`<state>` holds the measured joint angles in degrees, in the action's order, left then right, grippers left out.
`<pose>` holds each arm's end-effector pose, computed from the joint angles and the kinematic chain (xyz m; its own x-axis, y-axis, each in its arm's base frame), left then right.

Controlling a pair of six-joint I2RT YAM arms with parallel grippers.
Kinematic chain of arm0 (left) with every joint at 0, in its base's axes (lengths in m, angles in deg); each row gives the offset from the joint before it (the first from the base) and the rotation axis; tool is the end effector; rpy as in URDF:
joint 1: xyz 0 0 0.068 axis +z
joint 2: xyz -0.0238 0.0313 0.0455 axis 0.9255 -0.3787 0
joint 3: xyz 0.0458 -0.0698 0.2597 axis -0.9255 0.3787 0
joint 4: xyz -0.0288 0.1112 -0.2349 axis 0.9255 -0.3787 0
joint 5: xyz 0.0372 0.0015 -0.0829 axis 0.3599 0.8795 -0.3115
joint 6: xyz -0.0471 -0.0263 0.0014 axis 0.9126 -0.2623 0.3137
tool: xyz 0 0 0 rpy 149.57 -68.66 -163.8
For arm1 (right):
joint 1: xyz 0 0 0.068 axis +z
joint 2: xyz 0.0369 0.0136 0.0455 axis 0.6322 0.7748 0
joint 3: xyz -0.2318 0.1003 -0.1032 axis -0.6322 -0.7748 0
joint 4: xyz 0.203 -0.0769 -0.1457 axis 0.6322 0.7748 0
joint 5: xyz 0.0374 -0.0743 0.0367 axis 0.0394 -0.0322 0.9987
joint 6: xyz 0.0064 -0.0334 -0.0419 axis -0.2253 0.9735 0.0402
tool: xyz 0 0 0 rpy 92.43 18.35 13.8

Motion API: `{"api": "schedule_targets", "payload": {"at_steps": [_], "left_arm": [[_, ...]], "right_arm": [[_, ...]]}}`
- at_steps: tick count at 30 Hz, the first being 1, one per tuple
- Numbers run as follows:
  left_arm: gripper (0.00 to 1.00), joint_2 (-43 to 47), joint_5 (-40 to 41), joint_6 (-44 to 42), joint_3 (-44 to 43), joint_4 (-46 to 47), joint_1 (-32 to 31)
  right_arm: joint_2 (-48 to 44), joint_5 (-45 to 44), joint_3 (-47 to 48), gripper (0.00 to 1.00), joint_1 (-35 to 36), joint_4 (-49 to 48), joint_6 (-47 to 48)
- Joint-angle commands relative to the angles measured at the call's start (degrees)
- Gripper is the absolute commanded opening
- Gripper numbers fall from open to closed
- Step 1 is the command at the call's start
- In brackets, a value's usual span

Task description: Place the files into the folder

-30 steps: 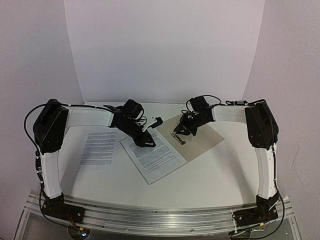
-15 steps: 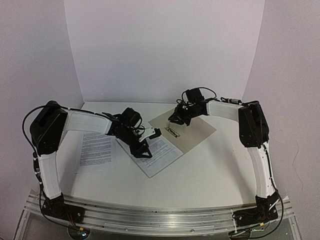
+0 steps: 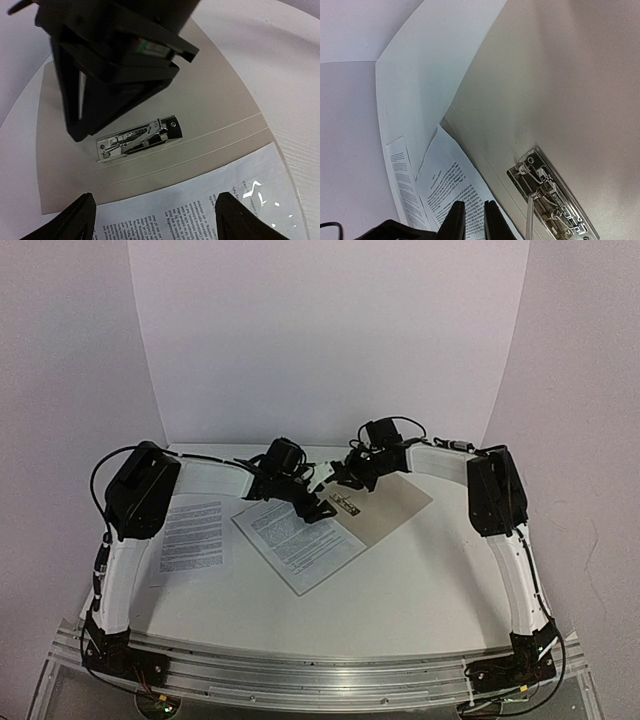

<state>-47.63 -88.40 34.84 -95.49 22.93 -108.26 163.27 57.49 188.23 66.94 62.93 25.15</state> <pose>0.3743 -0.3342 0.1686 -0.0819 0.5960 -0.7988 0.9220 0.3497 0.1664 0.4835 0.2676 0.1667 -0.8813 0.3302 -0.3380 -0.0097 0.7025 0.7116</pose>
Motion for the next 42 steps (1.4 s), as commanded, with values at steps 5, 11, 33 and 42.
{"api": "schedule_targets", "payload": {"at_steps": [5,11,33,42], "left_arm": [[0.84,-10.3,7.0,-9.7,-14.1,6.0,-1.4],[0.77,-12.2,9.1,-10.0,-15.2,10.5,-1.9],[0.28,-15.8,13.7,-12.5,-16.3,18.5,-3.1],[0.0,-13.9,9.3,-8.9,-15.6,14.9,-3.0]], "right_arm": [[-8.7,-9.2,-4.2,0.23,-6.1,0.2,7.2],[-9.9,-14.7,-11.8,0.25,-9.8,1.6,13.6],[-5.8,-16.3,-14.3,0.25,-10.6,2.7,18.1],[-11.2,-14.9,-18.0,0.25,-10.6,2.8,18.2]]}}
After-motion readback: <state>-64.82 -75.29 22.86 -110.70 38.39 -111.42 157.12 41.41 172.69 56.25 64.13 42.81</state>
